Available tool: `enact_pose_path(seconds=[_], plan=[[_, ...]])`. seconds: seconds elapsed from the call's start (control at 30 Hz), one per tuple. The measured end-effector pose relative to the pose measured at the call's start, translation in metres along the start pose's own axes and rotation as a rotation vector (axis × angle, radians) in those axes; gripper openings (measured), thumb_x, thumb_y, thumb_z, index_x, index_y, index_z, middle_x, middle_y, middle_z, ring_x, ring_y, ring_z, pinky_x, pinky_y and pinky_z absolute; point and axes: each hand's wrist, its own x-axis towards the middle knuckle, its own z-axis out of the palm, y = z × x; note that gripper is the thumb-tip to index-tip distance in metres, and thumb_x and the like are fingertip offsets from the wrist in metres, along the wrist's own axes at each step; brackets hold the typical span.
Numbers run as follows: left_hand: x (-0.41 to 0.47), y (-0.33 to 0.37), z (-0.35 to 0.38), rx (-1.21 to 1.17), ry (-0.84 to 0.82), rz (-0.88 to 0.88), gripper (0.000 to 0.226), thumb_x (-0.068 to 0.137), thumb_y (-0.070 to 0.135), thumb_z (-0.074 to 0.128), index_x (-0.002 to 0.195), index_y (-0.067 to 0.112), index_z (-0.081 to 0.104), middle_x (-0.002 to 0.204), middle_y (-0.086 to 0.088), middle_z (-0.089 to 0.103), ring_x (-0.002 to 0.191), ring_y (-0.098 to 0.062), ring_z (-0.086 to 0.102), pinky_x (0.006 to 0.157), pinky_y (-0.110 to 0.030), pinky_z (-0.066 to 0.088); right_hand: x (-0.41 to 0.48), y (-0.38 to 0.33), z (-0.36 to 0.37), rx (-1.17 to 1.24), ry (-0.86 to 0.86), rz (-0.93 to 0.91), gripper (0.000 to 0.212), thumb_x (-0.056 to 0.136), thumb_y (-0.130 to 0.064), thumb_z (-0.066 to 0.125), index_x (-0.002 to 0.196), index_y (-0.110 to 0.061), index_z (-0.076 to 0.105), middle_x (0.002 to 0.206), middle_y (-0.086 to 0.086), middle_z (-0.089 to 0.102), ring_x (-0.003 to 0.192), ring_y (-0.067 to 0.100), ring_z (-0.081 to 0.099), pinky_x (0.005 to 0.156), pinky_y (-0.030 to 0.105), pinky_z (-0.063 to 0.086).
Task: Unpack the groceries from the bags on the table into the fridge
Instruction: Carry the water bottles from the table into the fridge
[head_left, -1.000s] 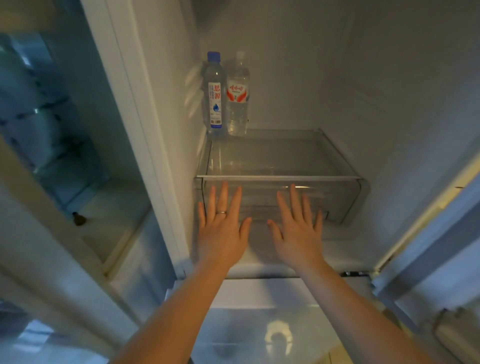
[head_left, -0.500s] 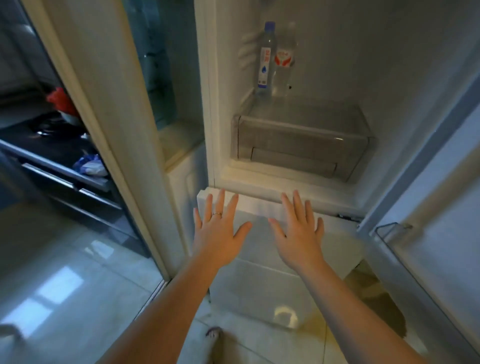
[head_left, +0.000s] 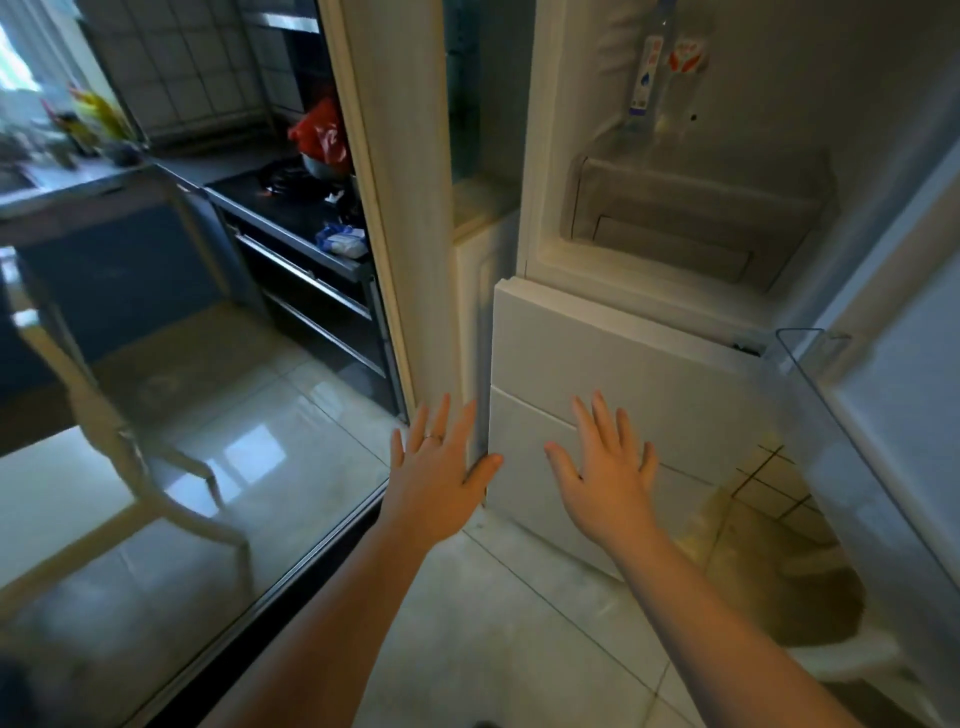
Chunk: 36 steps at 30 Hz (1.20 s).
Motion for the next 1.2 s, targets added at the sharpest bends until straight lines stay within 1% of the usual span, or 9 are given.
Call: enact_pose_path(seconds=[0.17,0.33,0.53,0.63,0.73,0.83,0.97,1.2], plan=[[-0.078,-0.001,0.005,-0.007,0.01,-0.026,0.075,0.096,0.069,0.027,0.159,0.038,0.0,0.168,0.003,-0.01,0.154,-0.024,-0.012,0.123,-0.053,-0.004,-0.07,0.002,0.003,0.01,-0.035,-0.031,0.064,0.101,-0.059,0.027,0.157,-0.038,0.004,0.166,-0.012,-0.009,0.153,0.019,-0.011,0.121,0.054,-0.007],[-0.164,0.011,0.026,-0.009,0.021,-0.034,0.073,0.096,0.069,0.026,0.158,0.038,0.005,0.168,0.004,-0.006,0.154,-0.023,-0.009,0.123,-0.053,-0.001,-0.162,0.018,0.003,-0.006,-0.041,-0.043,0.065,0.1,-0.06,0.026,0.158,-0.038,0.005,0.166,-0.012,-0.007,0.153,0.02,-0.009,0.12,0.053,-0.007],[-0.268,0.039,0.063,-0.01,-0.078,-0.024,0.072,0.097,0.068,0.026,0.158,0.039,0.002,0.168,0.005,-0.006,0.154,-0.022,-0.009,0.123,-0.052,-0.003,-0.276,0.061,0.002,-0.029,-0.095,0.005,0.066,0.099,-0.062,0.024,0.157,-0.038,0.007,0.166,-0.012,-0.008,0.153,0.02,-0.011,0.121,0.056,-0.005],[-0.31,0.055,0.079,0.002,-0.146,-0.023,0.074,0.094,0.07,0.023,0.158,0.039,0.001,0.168,0.005,-0.007,0.154,-0.023,-0.009,0.123,-0.053,-0.003,-0.325,0.084,-0.005,-0.026,-0.101,0.04,0.066,0.099,-0.063,0.024,0.157,-0.038,0.006,0.166,-0.012,-0.007,0.153,0.02,-0.009,0.12,0.055,-0.006],[-0.346,0.077,0.094,0.006,-0.178,0.005,0.075,0.094,0.071,0.023,0.158,0.039,0.002,0.168,0.005,-0.006,0.155,-0.022,-0.008,0.123,-0.053,-0.001,-0.37,0.111,-0.014,-0.017,-0.096,0.073,0.066,0.099,-0.063,0.024,0.157,-0.038,0.005,0.166,-0.013,-0.008,0.153,0.02,-0.009,0.121,0.053,-0.007],[-0.369,0.108,0.11,-0.001,-0.194,0.042,0.073,0.097,0.068,0.029,0.158,0.039,0.003,0.168,0.005,-0.005,0.154,-0.021,-0.009,0.124,-0.052,0.0,-0.402,0.143,-0.026,-0.008,-0.074,0.11,0.065,0.099,-0.062,0.026,0.157,-0.038,0.007,0.166,-0.013,-0.006,0.153,0.02,-0.008,0.121,0.055,-0.004],[-0.391,0.168,0.137,-0.025,-0.207,0.107,0.071,0.097,0.067,0.03,0.158,0.039,0.006,0.168,0.005,-0.004,0.155,-0.021,-0.007,0.124,-0.051,0.002,-0.438,0.198,-0.05,-0.006,-0.056,0.147,0.066,0.099,-0.063,0.025,0.157,-0.039,0.006,0.166,-0.014,-0.008,0.153,0.019,-0.008,0.121,0.055,-0.004],[-0.425,0.321,0.199,-0.045,-0.224,0.208,0.072,0.098,0.066,0.032,0.159,0.036,0.011,0.168,0.004,-0.001,0.154,-0.021,-0.004,0.124,-0.049,0.002,-0.497,0.337,-0.12,-0.033,-0.022,0.222,0.065,0.1,-0.062,0.026,0.157,-0.04,0.006,0.166,-0.014,-0.007,0.153,0.019,-0.007,0.121,0.055,-0.003]])
